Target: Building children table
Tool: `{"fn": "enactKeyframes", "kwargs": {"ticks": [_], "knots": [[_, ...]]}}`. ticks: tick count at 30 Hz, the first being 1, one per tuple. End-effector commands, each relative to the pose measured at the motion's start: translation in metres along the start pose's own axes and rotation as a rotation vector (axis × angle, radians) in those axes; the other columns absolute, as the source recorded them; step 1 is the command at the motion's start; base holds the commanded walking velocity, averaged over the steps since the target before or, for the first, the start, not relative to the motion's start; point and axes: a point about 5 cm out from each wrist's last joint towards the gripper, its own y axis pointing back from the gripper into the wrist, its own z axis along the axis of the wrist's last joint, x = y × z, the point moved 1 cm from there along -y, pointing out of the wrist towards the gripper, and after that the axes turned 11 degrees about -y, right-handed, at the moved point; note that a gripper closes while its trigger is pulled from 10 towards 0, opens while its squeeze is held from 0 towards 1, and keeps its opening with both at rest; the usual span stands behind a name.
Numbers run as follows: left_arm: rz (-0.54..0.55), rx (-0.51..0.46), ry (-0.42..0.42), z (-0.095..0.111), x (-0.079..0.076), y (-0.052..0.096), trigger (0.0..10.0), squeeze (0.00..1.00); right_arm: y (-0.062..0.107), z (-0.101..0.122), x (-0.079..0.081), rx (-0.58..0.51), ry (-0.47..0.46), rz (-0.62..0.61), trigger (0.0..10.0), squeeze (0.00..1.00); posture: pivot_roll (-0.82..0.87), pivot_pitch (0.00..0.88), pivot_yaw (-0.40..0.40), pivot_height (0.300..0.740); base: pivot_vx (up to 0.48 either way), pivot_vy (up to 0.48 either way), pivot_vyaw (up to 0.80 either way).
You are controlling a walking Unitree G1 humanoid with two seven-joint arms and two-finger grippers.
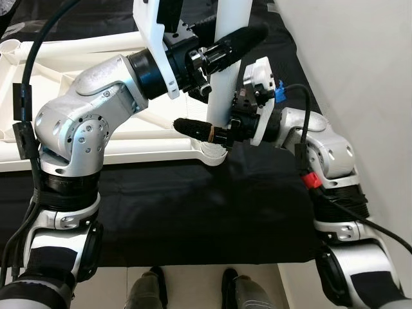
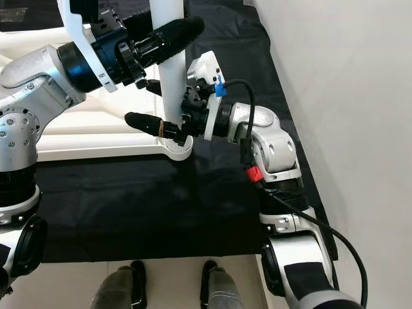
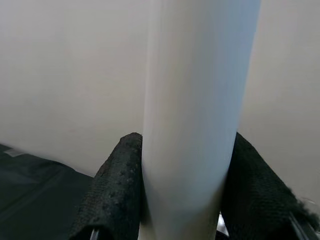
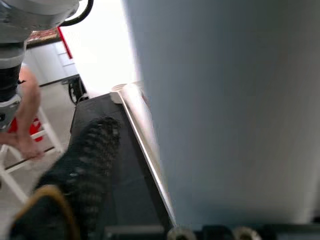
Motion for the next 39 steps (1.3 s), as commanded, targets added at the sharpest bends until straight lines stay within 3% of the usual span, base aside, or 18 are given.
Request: {"fn": "enactKeyframes", "kwargs": {"ticks": [1,13,21,22,23,28,34,36,37,38,39], "knots": [[-0.092,0.042,0.065,-0.013,-0.015,-0.004,0.0,0.0,-0.015,-0.002,0.011,0.014,0.017,0.117,0.0,0.0,0.11,0.287,0.002,0.74,0.0,0.0,0.0],[-0.106,0.042,0.055,-0.009,-0.017,-0.001,0.0,0.0,-0.01,-0.008,0.005,0.099,0.046,0.164,0.0,0.0,0.1,0.294,0.001,0.74,0.0,0.0,0.0],[-0.094,0.034,0.009,-0.005,-0.017,0.002,0.0,0.0,-0.009,-0.01,0.001,0.107,0.072,0.119,0.0,0.0,0.1,0.297,0.0,0.74,0.0,0.0,0.0],[-0.087,0.033,-0.002,-0.004,-0.017,0.003,8.2,1.0,-0.007,-0.01,0.0,0.102,0.09,0.099,0.0,0.0,0.1,0.305,0.0,0.74,0.0,0.0,0.0],[-0.084,0.031,-0.009,-0.003,-0.016,0.003,10.0,1.0,-0.006,-0.01,0.0,0.098,0.106,0.081,0.0,0.0,0.1,0.305,0.003,0.74,0.0,0.0,0.0],[-0.022,0.021,-0.03,0.002,-0.011,0.007,10.0,1.0,-0.001,-0.018,0.004,0.151,0.163,0.035,0.0,0.0,0.09,0.308,0.005,0.74,0.0,0.0,0.0],[0.07,0.013,-0.037,0.007,0.002,0.018,10.0,1.0,-0.005,-0.028,0.011,0.202,0.166,-0.004,0.0,0.0,0.09,0.309,0.005,0.74,0.0,0.0,0.0],[0.24,0.011,-0.037,0.013,0.026,0.043,10.0,1.0,-0.01,-0.043,0.015,0.255,0.121,-0.128,0.0,0.0,0.08,0.313,-0.001,0.74,0.0,0.0,0.0],[0.24,0.011,-0.037,0.013,0.026,0.043,10.0,1.0,-0.01,-0.043,0.015,0.255,0.121,-0.128,0.0,0.0,0.08,0.313,-0.001,0.74,0.0,0.0,0.0],[0.338,0.01,-0.033,0.016,0.037,0.057,10.0,1.0,-0.011,-0.052,0.014,0.274,0.063,-0.237,0.0,0.0,0.07,0.316,-0.005,0.74,0.0,0.0,0.0],[0.338,0.01,-0.033,0.016,0.037,0.057,10.0,1.0,-0.011,-0.052,0.014,0.274,0.063,-0.237,0.0,0.0,0.07,0.316,-0.005,0.74,0.0,0.0,0.0]]}}
